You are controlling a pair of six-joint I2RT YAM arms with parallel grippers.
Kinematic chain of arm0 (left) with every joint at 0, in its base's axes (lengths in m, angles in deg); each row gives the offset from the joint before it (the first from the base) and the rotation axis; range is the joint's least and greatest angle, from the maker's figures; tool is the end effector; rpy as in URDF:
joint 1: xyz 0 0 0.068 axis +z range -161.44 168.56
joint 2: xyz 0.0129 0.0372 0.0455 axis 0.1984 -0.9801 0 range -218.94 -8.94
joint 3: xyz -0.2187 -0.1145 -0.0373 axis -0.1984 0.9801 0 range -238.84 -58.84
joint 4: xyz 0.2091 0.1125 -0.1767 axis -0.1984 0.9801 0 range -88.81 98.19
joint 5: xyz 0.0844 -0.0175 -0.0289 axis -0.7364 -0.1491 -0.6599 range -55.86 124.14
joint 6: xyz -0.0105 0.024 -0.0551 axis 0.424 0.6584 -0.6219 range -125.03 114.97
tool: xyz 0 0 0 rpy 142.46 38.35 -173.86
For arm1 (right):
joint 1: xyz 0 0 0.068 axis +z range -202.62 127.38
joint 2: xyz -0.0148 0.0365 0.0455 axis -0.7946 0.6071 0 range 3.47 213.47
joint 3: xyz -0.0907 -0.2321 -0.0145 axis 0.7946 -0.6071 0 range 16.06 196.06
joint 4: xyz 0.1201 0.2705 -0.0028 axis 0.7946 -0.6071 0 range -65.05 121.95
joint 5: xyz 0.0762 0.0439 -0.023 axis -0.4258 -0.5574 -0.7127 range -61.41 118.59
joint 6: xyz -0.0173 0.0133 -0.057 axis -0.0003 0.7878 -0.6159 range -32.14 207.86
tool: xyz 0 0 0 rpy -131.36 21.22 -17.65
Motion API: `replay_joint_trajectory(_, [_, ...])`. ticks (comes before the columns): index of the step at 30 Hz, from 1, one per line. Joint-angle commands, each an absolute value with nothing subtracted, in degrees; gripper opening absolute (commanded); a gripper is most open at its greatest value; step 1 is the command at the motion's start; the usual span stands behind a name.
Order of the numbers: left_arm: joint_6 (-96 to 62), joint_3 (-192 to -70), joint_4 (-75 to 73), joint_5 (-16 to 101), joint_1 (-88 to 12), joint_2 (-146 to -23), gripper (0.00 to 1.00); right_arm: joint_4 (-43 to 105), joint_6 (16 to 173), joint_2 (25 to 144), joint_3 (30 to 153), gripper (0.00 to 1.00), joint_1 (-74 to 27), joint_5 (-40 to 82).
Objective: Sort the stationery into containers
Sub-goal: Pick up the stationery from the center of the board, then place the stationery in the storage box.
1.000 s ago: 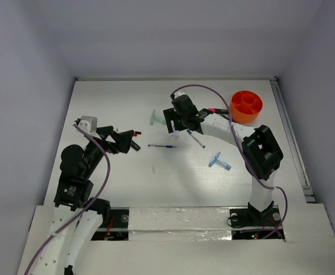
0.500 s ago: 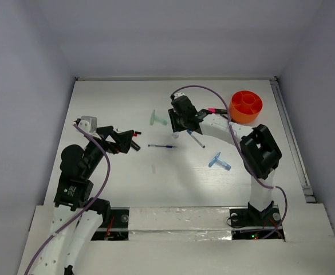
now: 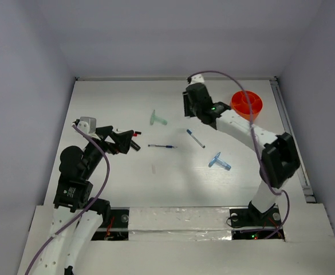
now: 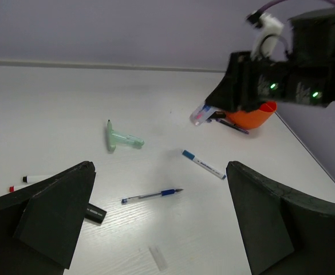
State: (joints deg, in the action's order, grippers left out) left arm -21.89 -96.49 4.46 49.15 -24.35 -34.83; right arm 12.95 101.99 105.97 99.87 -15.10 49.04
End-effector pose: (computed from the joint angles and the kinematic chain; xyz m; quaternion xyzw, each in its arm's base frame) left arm 0.1770 -0.0527 0.3518 0.0765 0.6502 -0.2753 0.7039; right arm 0.3668 0.2615 0.2430 -0.1025 0.8809 0.0456 0.4599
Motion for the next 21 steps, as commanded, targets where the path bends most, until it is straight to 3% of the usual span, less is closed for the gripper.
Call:
replay_joint_trajectory(1, [-22.08, -98.56, 1.63, 49.96, -24.01, -33.72, 0.99, 16.13, 100.61, 96.91, 100.79, 0.13, -23.16, 58.19])
replay_joint_trajectory(10, [-22.08, -98.56, 1.54, 49.7, -25.07, -33.72, 0.99, 17.1, 100.7, 88.02, 98.59, 0.13, -38.28, 59.44])
replay_joint_trajectory(21, [-22.08, -98.74, 1.72, 49.35, -26.82, -34.42, 0.99, 13.58, 100.34, 95.13, 103.77, 0.09, -50.24, 54.34])
